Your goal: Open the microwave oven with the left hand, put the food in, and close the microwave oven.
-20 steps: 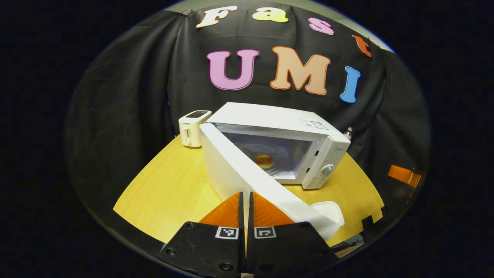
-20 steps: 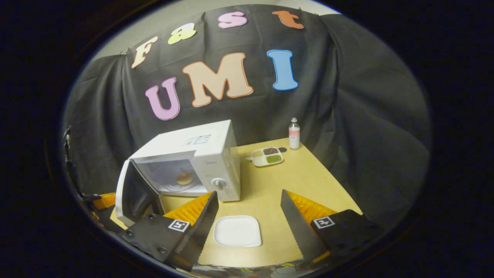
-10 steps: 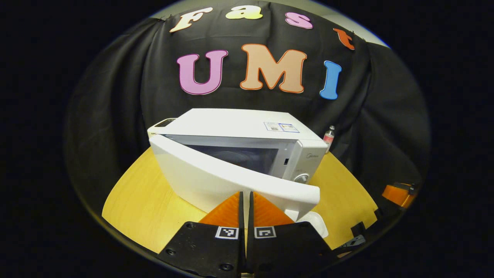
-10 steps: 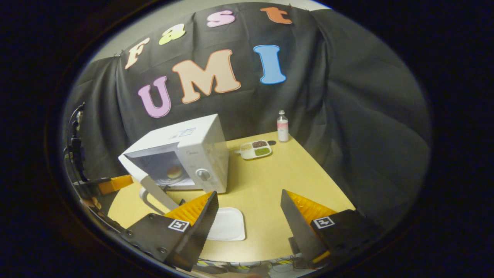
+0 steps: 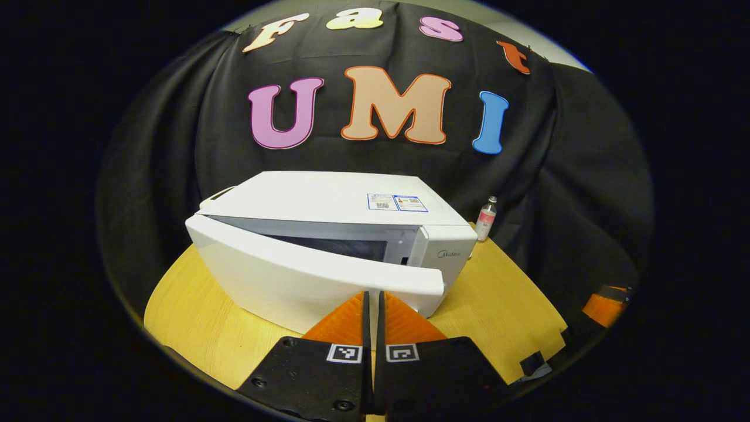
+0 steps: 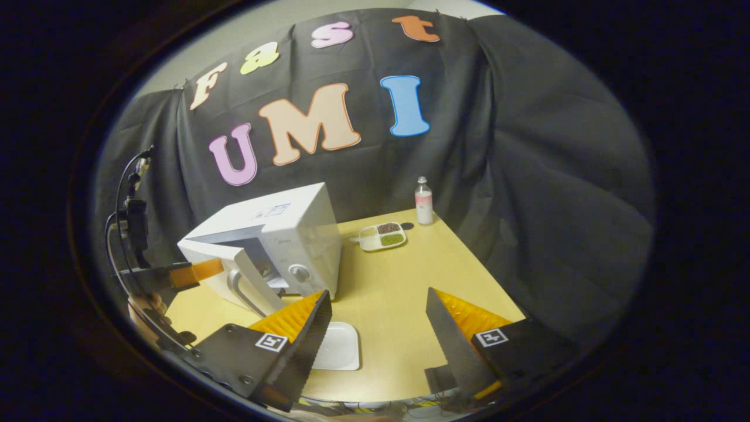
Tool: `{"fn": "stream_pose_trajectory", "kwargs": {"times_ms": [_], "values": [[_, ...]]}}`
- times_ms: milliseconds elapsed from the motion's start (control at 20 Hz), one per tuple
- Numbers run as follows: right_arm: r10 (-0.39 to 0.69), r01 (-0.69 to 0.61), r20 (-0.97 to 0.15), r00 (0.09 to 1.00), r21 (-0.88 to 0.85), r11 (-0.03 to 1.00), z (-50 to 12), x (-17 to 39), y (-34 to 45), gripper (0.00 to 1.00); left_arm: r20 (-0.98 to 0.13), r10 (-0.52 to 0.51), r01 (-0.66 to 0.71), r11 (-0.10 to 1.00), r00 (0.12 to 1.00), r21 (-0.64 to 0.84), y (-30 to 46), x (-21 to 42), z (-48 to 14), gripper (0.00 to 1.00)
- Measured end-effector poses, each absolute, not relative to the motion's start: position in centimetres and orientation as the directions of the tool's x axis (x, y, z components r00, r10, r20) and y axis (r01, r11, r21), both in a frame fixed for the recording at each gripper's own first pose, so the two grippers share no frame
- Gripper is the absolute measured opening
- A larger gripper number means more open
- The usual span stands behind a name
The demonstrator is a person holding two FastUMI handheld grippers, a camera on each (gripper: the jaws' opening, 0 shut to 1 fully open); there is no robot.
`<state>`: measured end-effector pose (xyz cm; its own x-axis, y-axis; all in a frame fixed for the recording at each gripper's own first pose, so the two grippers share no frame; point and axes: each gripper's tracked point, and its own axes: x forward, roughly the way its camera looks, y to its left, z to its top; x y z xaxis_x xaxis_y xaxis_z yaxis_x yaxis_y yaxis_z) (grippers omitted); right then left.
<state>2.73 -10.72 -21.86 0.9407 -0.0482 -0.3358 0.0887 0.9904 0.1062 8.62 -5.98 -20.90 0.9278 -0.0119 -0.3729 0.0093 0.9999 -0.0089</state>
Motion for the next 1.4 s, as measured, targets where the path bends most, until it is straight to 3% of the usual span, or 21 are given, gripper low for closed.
{"fn": "stream_pose_trajectory", "kwargs": {"times_ms": [750, 1400], "values": [[-0.142, 0.184, -0.288, 0.947, 0.126, 0.975, -21.4, 3.0, -14.6, 1.00, -0.354, 0.003, -0.007, 1.000, 0.935, -0.009, -6.3, 12.6, -20.2, 0.01], [-0.150, 0.186, -0.297, 0.943, 0.098, 0.978, -21.6, 3.4, -14.9, 1.00, -0.357, 0.009, -0.023, 0.999, 0.934, -0.034, -6.0, 13.2, -20.2, 0.02]]}}
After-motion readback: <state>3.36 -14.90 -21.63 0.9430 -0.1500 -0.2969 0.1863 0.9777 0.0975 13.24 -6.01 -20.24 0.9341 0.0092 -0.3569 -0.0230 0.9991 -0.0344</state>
